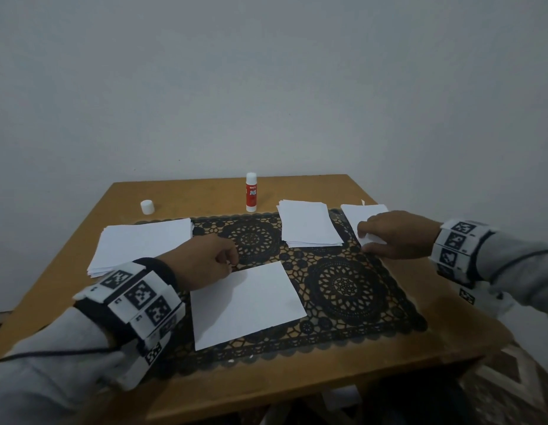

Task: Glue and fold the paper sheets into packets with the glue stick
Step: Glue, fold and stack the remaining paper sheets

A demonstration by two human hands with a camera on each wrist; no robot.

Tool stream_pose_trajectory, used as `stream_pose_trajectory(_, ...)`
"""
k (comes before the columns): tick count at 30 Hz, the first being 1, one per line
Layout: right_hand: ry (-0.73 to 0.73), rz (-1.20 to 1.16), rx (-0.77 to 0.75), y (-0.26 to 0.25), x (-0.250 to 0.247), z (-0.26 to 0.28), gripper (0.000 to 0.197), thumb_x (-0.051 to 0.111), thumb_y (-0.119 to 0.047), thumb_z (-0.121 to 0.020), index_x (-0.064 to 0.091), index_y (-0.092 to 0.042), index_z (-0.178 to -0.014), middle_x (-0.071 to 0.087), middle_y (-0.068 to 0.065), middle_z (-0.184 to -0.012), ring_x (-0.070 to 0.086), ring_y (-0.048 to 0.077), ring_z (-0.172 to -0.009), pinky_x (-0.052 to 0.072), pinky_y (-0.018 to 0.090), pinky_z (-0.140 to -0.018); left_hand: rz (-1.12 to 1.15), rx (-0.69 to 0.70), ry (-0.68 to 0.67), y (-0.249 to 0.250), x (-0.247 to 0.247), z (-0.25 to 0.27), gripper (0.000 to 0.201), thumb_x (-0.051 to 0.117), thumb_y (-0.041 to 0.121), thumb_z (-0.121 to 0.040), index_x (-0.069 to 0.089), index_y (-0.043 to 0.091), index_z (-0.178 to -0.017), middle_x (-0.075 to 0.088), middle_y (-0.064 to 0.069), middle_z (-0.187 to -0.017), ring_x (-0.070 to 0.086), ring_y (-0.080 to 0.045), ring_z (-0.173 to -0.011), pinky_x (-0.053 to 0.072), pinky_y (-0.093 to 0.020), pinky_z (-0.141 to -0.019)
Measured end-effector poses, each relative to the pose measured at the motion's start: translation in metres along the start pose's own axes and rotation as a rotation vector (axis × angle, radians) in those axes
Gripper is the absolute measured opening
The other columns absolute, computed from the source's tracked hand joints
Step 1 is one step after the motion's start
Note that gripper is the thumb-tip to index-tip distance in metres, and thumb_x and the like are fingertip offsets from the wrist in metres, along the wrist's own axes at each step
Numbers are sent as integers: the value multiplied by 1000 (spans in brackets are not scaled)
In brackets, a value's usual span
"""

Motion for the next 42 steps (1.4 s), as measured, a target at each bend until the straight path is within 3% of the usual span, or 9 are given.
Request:
stream_pose_trajectory(4,47,-9,39,0,-4,-4,31,47,-50,-96,57,-22,-105,65,-1,-104,56,17,-90,42,28,-78,4,2,-2,-1,0,0,18,54,13,-93,63,21,-106,58,4,-100,53,-10,-89,39,-11,-67)
stream_pose_trajectory(9,104,-154,119,7,-7,-9,21,52,-27,-94,59,-14,-79,63,-1,-78,53,18,-72,34,26,-64,10,0,-3,0,0,0,17,53,13,-93,62,20,-106,58,5,-97,52,-9,-86,37,-10,-65)
stream_pose_trajectory(15,165,-317,232,19,-14,-10,43,54,-9,-88,35,-17,-51,33,-2,-50,27,10,-49,21,25,-49,21,-9,0,0,0,1,18,54,13,-93,63,20,-107,58,4,-98,52,-10,-87,36,-10,-64)
stream_pose_trajectory(21,166,-456,276,31,-12,-12,35,56,0,-82,40,-11,-52,40,5,-52,44,18,-52,31,27,-53,29,-10,-3,0,-1,1,18,53,12,-93,63,19,-107,58,4,-98,52,-10,-88,37,-10,-65)
stream_pose_trajectory(26,194,-515,305,35,-8,-10,22,67,-3,-78,58,1,-58,61,15,-60,49,16,-51,40,29,-58,28,-12,-11,1,-1,1,19,53,12,-93,62,18,-108,57,4,-98,52,-10,-88,36,-9,-64)
stream_pose_trajectory(29,212,-593,350,41,-9,-6,29,77,-9,-77,57,-6,-56,69,10,-68,61,17,-57,48,29,-62,28,-13,-12,1,-1,1,19,53,13,-93,62,18,-108,57,4,-98,52,-11,-87,36,-10,-64)
stream_pose_trajectory(33,247,-769,393,48,-7,-4,35,79,-10,-79,54,-6,-54,59,7,-60,60,24,-60,58,40,-65,33,-15,-10,1,-1,1,18,54,12,-93,62,19,-107,57,4,-96,51,-10,-86,36,-11,-64)
stream_pose_trajectory(38,259,-862,444,54,-3,-1,37,76,-14,-82,53,-5,-55,55,6,-57,58,20,-59,58,36,-60,38,-16,-7,2,-2,2,19,53,12,-93,63,18,-108,58,4,-99,52,-11,-90,37,-10,-65)
stream_pose_trajectory(42,253,-889,447,57,0,0,27,72,-9,-85,61,-4,-61,63,10,-69,63,23,-67,58,31,-59,34,-16,-8,2,-2,2,19,53,12,-93,63,19,-109,58,4,-100,52,-11,-89,36,-9,-65)
Point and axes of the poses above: each hand's wrist, its own z-axis away from the middle knuckle, its own x-axis out of the palm, y = z × x, the point moved 8 cm from there along -z, towards the middle knuckle
